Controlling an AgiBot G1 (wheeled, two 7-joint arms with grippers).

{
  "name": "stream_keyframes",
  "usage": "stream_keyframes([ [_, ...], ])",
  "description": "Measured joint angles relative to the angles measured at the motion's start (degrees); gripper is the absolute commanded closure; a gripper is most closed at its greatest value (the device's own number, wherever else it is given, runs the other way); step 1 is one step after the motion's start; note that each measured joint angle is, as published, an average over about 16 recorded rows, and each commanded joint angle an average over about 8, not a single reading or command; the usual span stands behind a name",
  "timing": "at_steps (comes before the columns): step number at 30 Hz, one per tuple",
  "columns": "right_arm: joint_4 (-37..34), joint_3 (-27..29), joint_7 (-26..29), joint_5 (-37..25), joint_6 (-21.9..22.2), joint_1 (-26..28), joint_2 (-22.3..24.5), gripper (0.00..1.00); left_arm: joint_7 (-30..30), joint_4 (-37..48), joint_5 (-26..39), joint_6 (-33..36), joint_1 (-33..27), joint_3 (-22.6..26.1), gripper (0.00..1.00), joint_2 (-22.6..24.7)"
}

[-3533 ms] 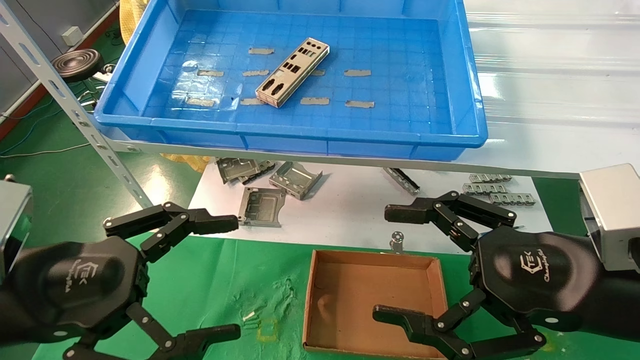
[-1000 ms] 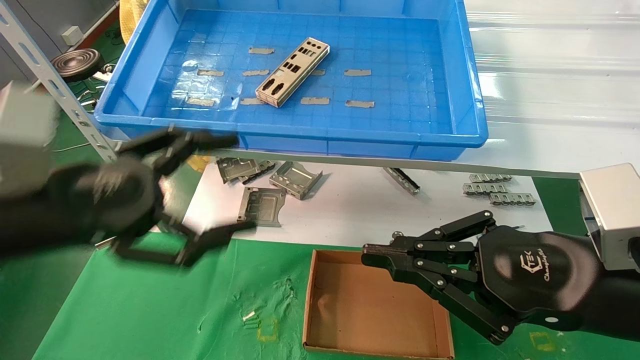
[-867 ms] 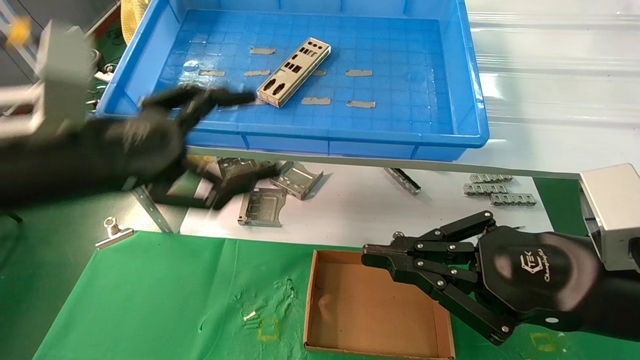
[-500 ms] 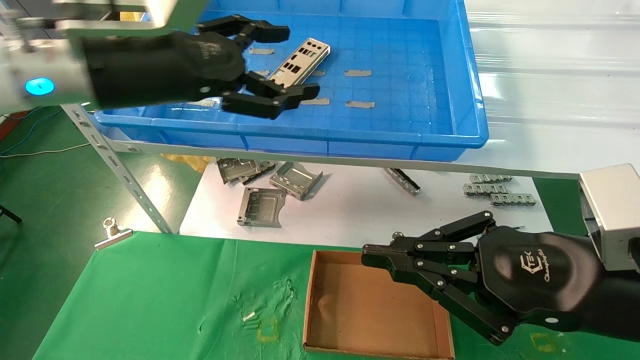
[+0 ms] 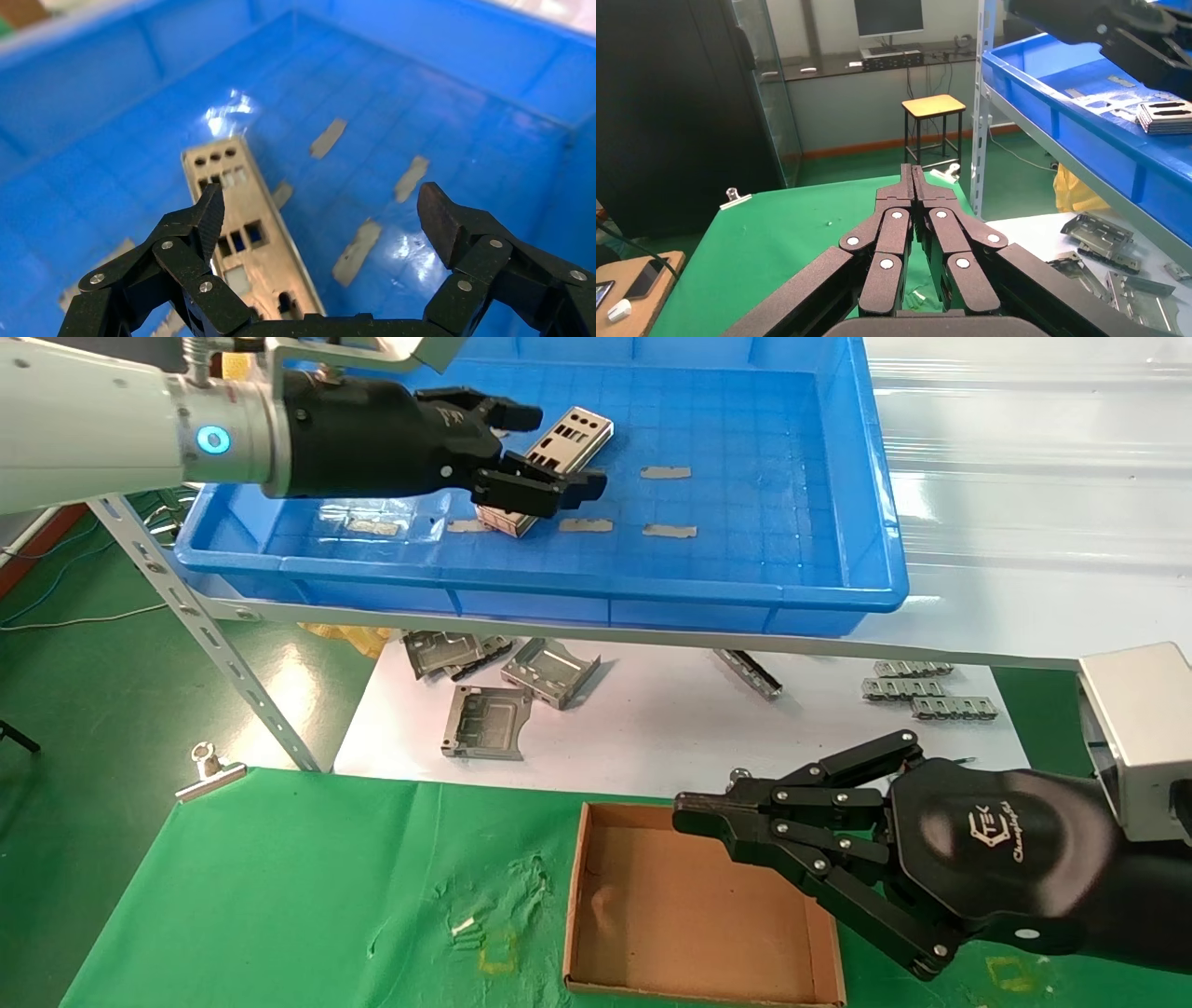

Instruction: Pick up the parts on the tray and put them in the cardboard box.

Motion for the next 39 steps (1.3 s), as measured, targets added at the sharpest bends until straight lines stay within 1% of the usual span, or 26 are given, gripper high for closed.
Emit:
stream_keyframes([
  [7, 0.0, 0.0, 0.0, 0.0, 0.0, 0.0, 0.0, 0.06, 0.3, 5.0, 1.6, -3.4, -2.1, 1.0, 0.0, 2.7],
  [8, 0.0, 0.0, 0.0, 0.0, 0.0, 0.0, 0.0, 0.0, 0.4, 5.4, 1.7, -3.9, -2.3, 1.1, 0.0, 3.0],
  [11, 0.0, 0.0, 0.0, 0.0, 0.0, 0.0, 0.0, 0.0, 0.5, 6.3, 1.9, -5.1, -2.6, 1.3, 0.0, 3.6],
  [12, 0.0, 0.0, 0.0, 0.0, 0.0, 0.0, 0.0, 0.0, 0.6, 6.5, 1.9, -5.6, -2.6, 1.3, 0.04, 3.7],
  [13, 0.0, 0.0, 0.0, 0.0, 0.0, 0.0, 0.0, 0.0, 0.6, 6.6, 1.9, -5.9, -2.6, 1.3, 0.11, 3.8],
  [14, 0.0, 0.0, 0.0, 0.0, 0.0, 0.0, 0.0, 0.0, 0.6, 6.7, 1.9, -6.2, -2.5, 1.4, 0.2, 3.9],
  [19, 0.0, 0.0, 0.0, 0.0, 0.0, 0.0, 0.0, 0.0, -0.4, 7.1, 1.7, -7.3, -2.3, 1.5, 0.83, 4.2],
  [20, 0.0, 0.0, 0.0, 0.0, 0.0, 0.0, 0.0, 0.0, -0.7, 7.1, 1.6, -7.5, -2.3, 1.6, 0.92, 4.3],
  [21, 0.0, 0.0, 0.0, 0.0, 0.0, 0.0, 0.0, 0.0, -1.0, 7.1, 1.6, -7.7, -2.2, 1.6, 0.97, 4.3],
  [22, 0.0, 0.0, 0.0, 0.0, 0.0, 0.0, 0.0, 0.0, -1.2, 7.1, 1.5, -7.8, -2.1, 1.6, 1.0, 4.3],
  [32, 0.0, 0.0, 0.0, 0.0, 0.0, 0.0, 0.0, 0.0, -4.1, 6.6, 0.8, -9.3, -1.4, 2.0, 1.0, 4.4],
  [39, 0.0, 0.0, 0.0, 0.0, 0.0, 0.0, 0.0, 0.0, -5.0, 6.0, 0.6, -10.4, -0.9, 2.5, 1.0, 4.4],
])
